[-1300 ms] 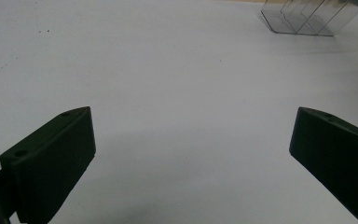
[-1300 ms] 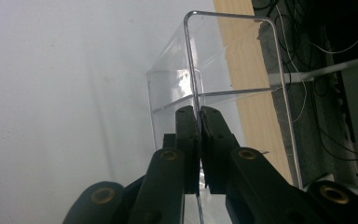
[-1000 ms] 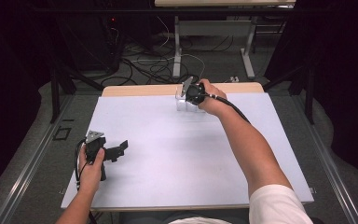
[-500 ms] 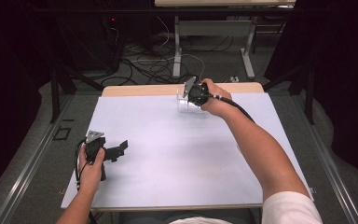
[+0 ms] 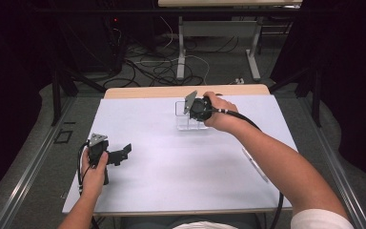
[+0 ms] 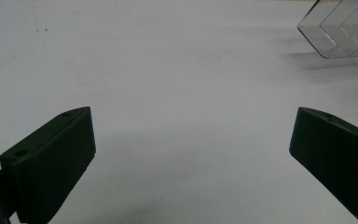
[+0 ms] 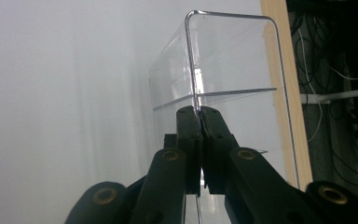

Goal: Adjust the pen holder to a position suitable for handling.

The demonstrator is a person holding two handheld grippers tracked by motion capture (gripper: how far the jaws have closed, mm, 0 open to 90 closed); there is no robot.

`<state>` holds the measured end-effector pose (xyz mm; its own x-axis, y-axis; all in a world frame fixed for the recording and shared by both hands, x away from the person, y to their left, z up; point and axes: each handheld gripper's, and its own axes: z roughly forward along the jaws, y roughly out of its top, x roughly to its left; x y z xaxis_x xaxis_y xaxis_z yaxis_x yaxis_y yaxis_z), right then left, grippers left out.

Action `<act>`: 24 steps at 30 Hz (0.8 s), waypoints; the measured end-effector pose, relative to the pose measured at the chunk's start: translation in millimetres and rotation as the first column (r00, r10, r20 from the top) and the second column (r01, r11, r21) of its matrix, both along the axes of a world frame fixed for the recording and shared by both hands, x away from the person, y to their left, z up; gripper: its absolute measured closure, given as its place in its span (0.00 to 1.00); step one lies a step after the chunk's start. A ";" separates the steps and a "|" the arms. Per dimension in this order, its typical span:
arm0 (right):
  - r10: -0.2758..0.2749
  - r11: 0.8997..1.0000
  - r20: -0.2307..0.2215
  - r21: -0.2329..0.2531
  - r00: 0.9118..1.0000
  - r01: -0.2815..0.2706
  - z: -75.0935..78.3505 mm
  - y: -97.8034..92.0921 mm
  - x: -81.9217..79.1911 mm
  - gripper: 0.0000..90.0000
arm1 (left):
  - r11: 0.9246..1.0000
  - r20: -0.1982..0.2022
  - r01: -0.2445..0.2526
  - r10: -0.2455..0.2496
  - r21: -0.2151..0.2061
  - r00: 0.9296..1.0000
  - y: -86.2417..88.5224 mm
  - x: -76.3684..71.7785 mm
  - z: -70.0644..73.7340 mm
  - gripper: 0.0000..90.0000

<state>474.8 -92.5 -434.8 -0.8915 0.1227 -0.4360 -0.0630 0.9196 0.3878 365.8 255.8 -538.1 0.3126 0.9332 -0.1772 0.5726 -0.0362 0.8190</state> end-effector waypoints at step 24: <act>0.029 0.999 -0.123 0.024 0.992 -0.026 -18.5 4.3 -24.4 0.98 | 1.000 -0.005 0.006 -0.006 0.013 1.000 -0.6 0.5 -0.8 0.00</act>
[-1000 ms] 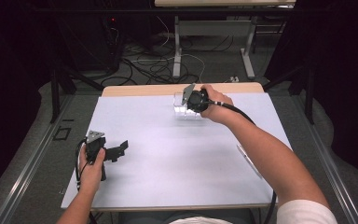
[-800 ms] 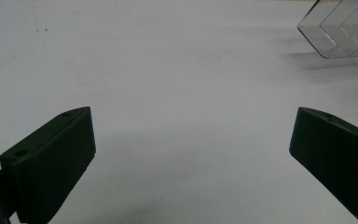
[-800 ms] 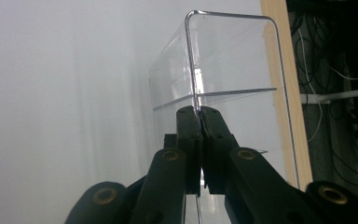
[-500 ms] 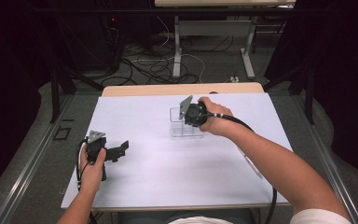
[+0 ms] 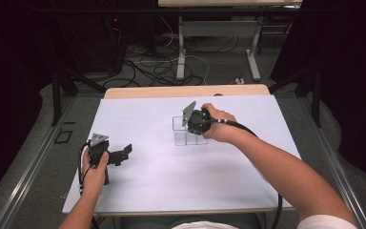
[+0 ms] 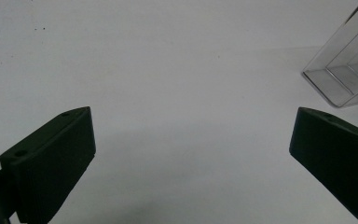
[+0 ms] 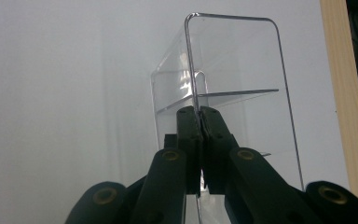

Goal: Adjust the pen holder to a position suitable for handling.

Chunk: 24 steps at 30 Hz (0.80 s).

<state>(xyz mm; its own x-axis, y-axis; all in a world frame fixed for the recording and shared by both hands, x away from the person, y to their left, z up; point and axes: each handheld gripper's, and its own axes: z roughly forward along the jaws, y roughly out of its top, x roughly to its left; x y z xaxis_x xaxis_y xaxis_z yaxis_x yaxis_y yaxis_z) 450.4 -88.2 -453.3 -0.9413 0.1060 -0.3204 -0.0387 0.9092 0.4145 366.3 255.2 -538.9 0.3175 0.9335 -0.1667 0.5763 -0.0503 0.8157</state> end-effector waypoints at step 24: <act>-0.175 0.968 -0.072 0.171 0.982 0.185 2.1 -24.3 -2.9 0.67 | 1.000 -0.004 0.002 -0.002 0.002 1.000 -3.0 0.4 -0.5 0.00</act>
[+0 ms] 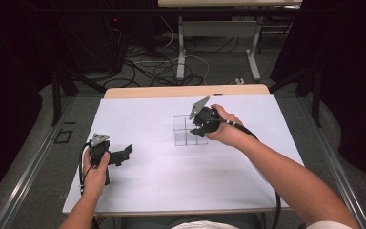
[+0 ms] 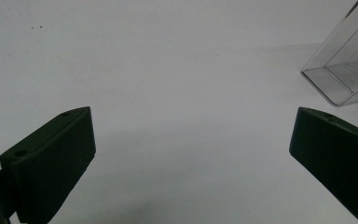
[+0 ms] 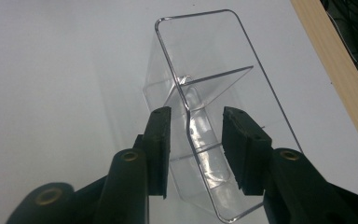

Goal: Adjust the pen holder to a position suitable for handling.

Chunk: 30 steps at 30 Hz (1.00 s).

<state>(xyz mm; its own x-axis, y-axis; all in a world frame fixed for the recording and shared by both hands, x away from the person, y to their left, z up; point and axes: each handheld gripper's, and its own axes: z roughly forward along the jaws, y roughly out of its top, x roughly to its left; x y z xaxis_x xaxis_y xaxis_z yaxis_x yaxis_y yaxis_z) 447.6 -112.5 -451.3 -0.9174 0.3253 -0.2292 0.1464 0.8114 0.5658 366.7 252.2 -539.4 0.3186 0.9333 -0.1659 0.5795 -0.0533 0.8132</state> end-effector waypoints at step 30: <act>-0.429 0.857 -0.139 0.249 0.893 0.450 -12.1 -93.4 -38.9 0.32 | 1.000 -0.007 0.001 -0.001 0.006 1.000 -0.9 -1.1 -0.5 0.00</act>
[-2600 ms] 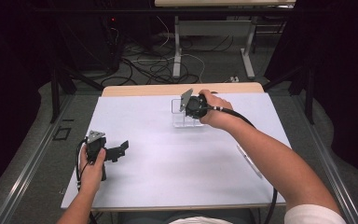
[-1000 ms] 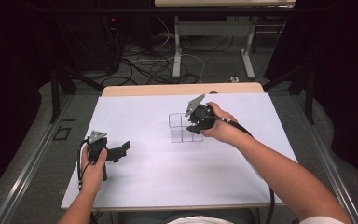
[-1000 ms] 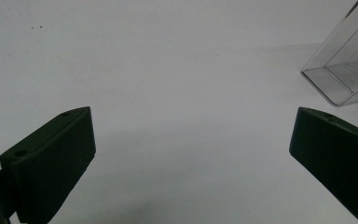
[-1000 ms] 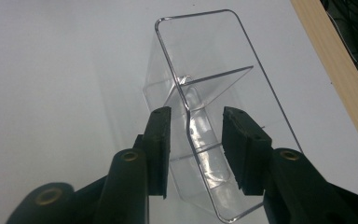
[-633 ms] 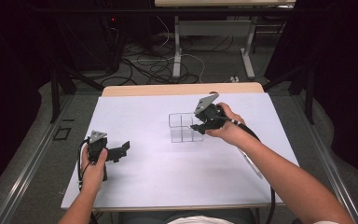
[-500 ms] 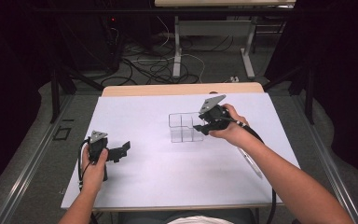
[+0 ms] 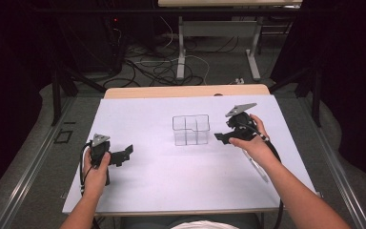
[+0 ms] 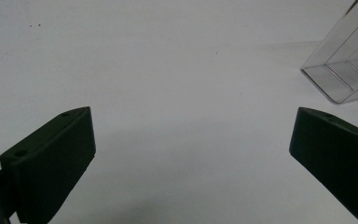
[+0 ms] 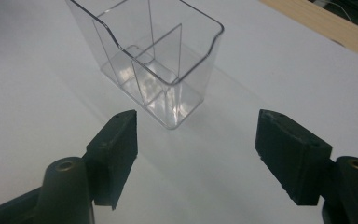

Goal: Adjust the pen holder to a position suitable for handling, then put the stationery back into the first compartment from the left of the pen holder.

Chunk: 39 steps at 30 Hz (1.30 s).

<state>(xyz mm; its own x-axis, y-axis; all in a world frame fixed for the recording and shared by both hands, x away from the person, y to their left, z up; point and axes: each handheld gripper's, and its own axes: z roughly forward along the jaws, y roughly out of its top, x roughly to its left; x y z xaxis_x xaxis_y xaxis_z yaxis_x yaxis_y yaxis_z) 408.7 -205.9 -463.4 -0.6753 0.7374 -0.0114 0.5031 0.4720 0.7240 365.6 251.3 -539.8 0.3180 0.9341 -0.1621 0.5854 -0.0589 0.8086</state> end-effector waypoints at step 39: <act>-0.222 0.975 -0.152 -0.056 0.963 0.216 -37.8 -75.7 -44.5 0.47 | 1.000 0.004 -0.013 0.013 -0.003 1.000 1.7 -1.2 0.8 0.00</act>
